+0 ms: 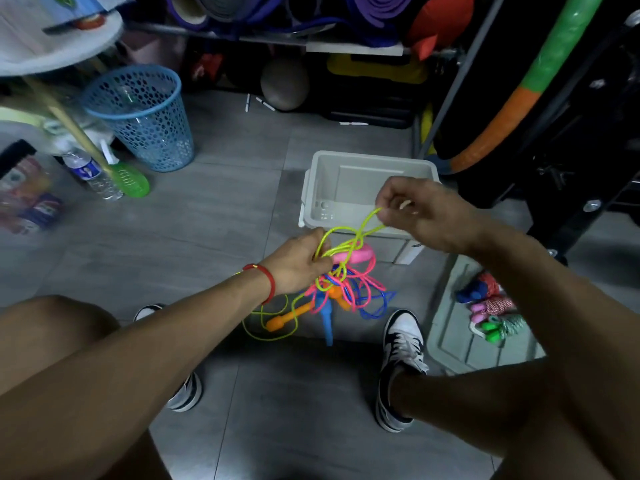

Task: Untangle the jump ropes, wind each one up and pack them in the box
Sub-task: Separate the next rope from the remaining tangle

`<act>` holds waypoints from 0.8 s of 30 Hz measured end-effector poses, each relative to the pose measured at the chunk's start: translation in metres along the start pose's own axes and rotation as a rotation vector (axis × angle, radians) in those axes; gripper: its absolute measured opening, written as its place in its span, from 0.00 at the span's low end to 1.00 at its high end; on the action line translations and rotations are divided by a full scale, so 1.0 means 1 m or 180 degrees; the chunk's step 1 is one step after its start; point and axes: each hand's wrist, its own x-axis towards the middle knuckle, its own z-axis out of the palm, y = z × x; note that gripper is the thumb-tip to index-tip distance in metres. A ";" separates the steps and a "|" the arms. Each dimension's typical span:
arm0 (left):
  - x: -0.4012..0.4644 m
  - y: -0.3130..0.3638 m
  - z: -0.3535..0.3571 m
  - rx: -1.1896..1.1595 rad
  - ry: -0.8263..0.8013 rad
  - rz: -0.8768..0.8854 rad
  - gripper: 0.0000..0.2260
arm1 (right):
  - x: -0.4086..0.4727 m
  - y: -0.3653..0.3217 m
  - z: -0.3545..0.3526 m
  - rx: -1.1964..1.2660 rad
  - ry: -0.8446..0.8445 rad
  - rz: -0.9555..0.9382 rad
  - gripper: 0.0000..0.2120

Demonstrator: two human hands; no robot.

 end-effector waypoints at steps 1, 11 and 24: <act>0.000 0.001 0.001 0.0061 0.0038 0.0054 0.06 | -0.003 -0.001 -0.003 0.0318 -0.0145 0.0225 0.05; 0.015 -0.012 0.002 0.0231 0.0601 -0.0154 0.04 | -0.014 -0.005 -0.009 0.0647 -0.0759 0.0197 0.06; 0.022 -0.017 0.015 -0.0123 0.0409 0.0030 0.09 | -0.021 0.003 -0.016 0.0988 -0.0530 0.0250 0.08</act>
